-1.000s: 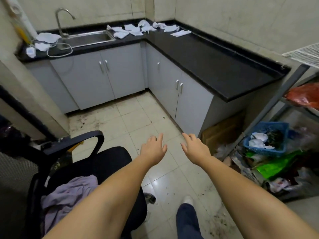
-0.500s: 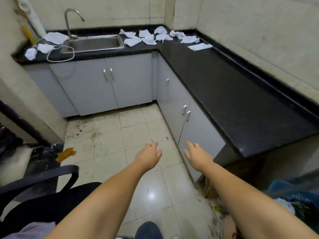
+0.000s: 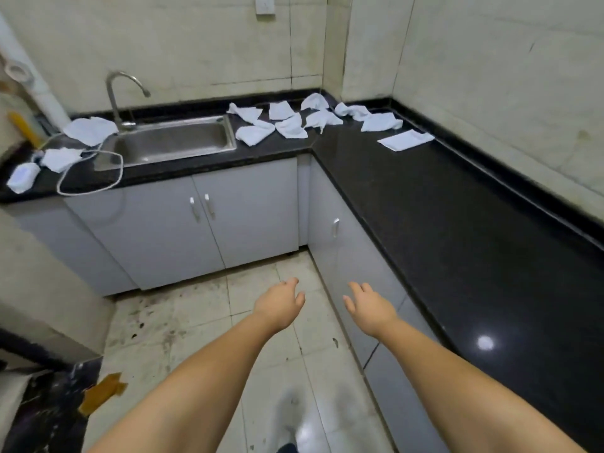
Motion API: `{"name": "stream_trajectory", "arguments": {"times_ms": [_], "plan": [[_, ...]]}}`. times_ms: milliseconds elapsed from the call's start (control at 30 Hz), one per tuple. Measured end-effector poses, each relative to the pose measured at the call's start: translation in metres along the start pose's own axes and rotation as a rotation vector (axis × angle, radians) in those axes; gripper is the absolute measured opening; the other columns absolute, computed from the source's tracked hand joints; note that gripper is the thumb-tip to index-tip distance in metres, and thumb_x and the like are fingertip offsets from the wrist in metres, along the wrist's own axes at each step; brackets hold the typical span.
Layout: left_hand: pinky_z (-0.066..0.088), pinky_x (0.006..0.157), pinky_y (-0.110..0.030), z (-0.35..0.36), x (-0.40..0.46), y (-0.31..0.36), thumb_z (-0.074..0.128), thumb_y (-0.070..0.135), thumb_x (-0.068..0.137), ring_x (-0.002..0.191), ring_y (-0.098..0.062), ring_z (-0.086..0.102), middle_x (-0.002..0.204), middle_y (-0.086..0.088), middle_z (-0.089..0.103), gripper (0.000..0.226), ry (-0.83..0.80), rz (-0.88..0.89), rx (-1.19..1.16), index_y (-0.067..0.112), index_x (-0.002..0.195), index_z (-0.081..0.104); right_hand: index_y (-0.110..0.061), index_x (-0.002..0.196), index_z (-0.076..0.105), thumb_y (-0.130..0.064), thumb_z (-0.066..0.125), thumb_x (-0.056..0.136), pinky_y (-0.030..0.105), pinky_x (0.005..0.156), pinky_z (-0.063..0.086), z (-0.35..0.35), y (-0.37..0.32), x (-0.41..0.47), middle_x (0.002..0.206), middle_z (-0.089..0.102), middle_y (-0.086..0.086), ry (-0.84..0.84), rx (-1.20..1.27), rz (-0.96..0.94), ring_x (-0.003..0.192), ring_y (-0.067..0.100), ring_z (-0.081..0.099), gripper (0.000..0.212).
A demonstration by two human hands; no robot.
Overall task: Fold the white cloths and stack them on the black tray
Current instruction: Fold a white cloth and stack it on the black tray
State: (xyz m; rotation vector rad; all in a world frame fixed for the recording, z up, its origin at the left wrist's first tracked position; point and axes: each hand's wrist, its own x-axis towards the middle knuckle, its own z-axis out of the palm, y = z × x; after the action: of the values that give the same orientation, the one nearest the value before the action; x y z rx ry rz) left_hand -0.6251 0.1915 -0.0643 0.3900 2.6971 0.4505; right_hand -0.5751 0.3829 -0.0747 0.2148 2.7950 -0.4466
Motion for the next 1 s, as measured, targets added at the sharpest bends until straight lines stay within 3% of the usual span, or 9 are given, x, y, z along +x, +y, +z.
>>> {"name": "stream_trajectory", "arguments": {"times_ms": [300, 700, 1000], "plan": [[0.042, 0.097, -0.041, -0.083, 0.210, 0.030, 0.034, 0.035, 0.099, 0.124, -0.031, 0.046, 0.134, -0.014, 0.049, 0.042, -0.032, 0.174, 0.112, 0.012, 0.133, 0.040, -0.016, 0.143, 0.031, -0.036, 0.029, 0.102, 0.040, 0.088, 0.045, -0.085, -0.002, 0.179, 0.137, 0.043, 0.012, 0.154, 0.104, 0.080, 0.117, 0.032, 0.051, 0.046], [0.045, 0.095, -0.041, -0.150, 0.490, 0.168, 0.036, 0.034, 0.098, 0.119, -0.028, 0.050, 0.130, -0.010, 0.050, 0.042, -0.075, 0.482, 0.166, 0.017, 0.137, 0.038, -0.020, 0.141, 0.035, -0.037, 0.030, 0.101, 0.038, 0.090, 0.046, -0.205, 0.118, 0.394, 0.136, 0.045, 0.005, 0.304, 0.191, 0.316, 0.120, 0.026, 0.051, 0.043], [0.046, 0.094, -0.042, -0.153, 0.677, 0.245, 0.039, 0.025, 0.097, 0.120, -0.026, 0.047, 0.130, -0.008, 0.047, 0.040, -0.166, 0.756, 0.239, 0.014, 0.136, 0.040, -0.015, 0.134, 0.047, -0.025, 0.031, 0.102, 0.036, 0.088, 0.048, -0.241, 0.192, 0.528, 0.129, 0.049, 0.006, 0.380, 0.260, 0.504, 0.113, 0.025, 0.053, 0.037]]}}
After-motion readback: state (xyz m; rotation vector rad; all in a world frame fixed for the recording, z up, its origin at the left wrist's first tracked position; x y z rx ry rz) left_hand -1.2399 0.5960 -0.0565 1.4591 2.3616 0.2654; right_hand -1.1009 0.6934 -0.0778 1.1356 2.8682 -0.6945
